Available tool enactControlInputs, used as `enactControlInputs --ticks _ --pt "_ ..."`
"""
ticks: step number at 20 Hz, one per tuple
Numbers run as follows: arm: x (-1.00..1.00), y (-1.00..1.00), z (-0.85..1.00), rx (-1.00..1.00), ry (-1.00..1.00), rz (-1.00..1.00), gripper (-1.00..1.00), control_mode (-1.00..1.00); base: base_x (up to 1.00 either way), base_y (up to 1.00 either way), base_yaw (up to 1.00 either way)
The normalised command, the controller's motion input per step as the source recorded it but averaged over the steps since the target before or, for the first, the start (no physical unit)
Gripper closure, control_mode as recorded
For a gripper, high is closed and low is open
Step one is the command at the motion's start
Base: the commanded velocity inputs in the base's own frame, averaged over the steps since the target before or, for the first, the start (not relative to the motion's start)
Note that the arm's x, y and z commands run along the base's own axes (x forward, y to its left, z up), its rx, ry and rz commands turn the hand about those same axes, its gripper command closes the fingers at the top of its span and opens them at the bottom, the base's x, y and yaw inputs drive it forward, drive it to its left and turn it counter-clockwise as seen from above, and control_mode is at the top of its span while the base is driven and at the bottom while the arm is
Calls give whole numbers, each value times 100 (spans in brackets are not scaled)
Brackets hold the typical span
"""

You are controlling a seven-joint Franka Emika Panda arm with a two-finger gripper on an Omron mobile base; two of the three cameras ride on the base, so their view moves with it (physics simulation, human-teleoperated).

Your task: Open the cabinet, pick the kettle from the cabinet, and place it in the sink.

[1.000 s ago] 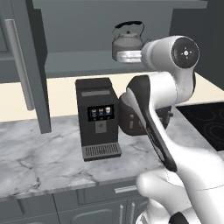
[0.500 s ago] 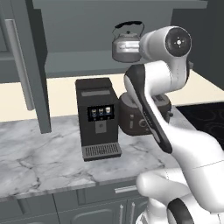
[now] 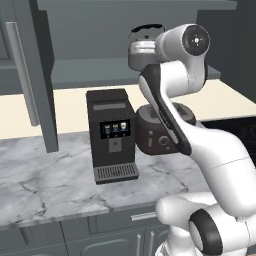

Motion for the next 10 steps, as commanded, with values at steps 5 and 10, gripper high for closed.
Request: enactControlInputs --ticks 5,10 --pt "42 0 13 0 3 0 -100 -100 0 0 0" --pt "38 0 3 0 2 0 -100 -100 0 0 0"
